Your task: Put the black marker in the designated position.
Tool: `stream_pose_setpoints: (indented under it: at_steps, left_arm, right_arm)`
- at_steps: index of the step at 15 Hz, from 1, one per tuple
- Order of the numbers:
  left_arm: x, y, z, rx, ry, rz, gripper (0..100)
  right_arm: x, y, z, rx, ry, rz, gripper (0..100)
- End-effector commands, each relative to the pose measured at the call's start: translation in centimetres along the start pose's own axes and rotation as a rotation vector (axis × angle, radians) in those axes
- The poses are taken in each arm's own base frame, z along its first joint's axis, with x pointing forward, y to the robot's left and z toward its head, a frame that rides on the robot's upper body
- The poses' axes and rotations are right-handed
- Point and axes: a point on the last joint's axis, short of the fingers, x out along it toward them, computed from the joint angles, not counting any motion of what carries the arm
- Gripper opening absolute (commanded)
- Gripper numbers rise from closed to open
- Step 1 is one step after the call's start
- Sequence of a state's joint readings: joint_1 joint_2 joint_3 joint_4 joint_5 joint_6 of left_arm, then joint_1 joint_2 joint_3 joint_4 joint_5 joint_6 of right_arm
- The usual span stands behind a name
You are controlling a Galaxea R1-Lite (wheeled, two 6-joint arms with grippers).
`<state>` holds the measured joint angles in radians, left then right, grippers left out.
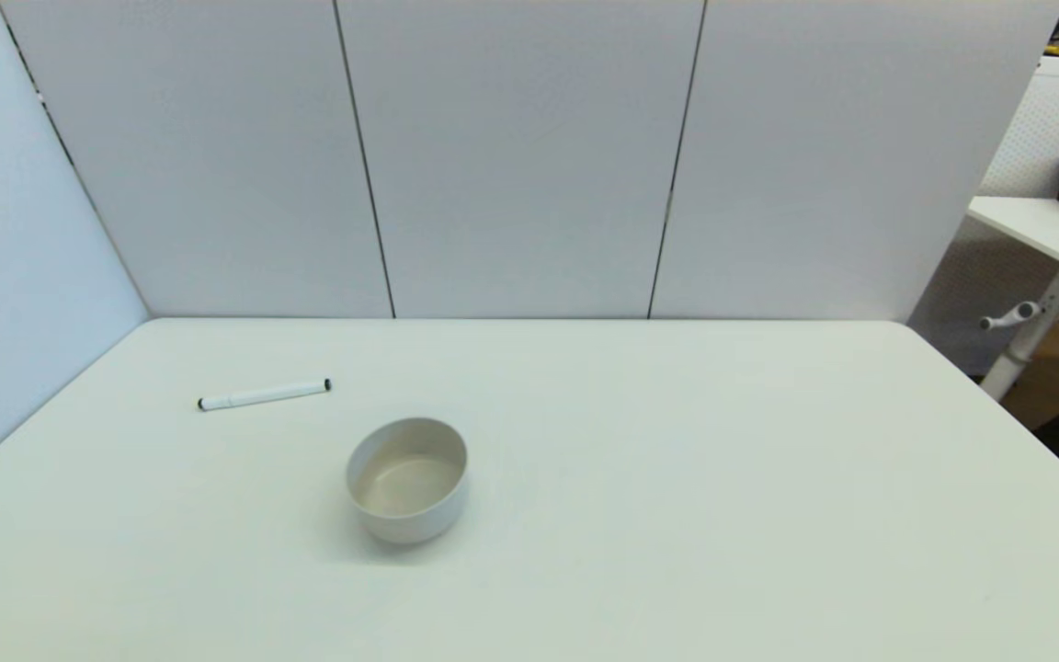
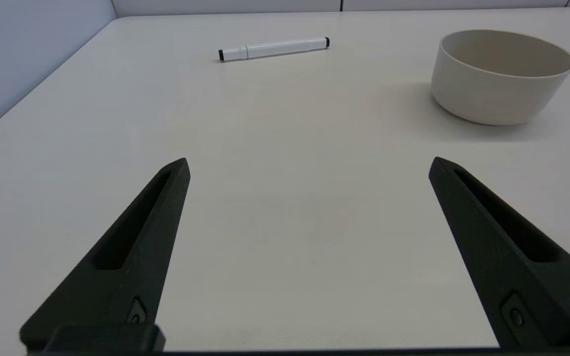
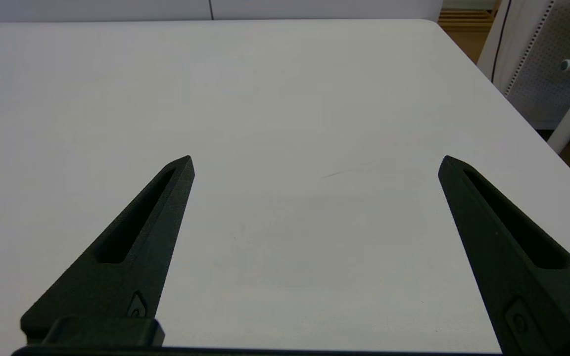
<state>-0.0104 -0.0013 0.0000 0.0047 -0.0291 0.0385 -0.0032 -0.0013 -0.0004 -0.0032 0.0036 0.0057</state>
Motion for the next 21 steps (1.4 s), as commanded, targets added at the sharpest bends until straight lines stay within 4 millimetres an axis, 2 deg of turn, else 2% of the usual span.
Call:
stream_pose_setpoints:
  at_steps: [1, 18, 20, 21]
  left_arm:
    - [0.0, 0.0, 0.0, 0.000, 0.001, 0.000, 100]
    - [0.0, 0.1, 0.1, -0.028, -0.004, 0.029, 100]
    - [0.2, 0.1, 1.8, -0.013, 0.019, 0.037, 100]
    - [1.0, 0.2, 3.2, -0.001, 0.080, 0.043, 100]
  right_arm:
    - [0.0, 0.0, 0.0, 0.000, 0.002, 0.000, 100]
    - [0.0, 0.0, 0.0, 0.002, 0.002, 0.000, 100]
    - [0.0, 0.0, 0.0, 0.002, 0.002, 0.000, 100]
    - [0.0, 0.0, 0.0, 0.002, 0.002, 0.000, 100]
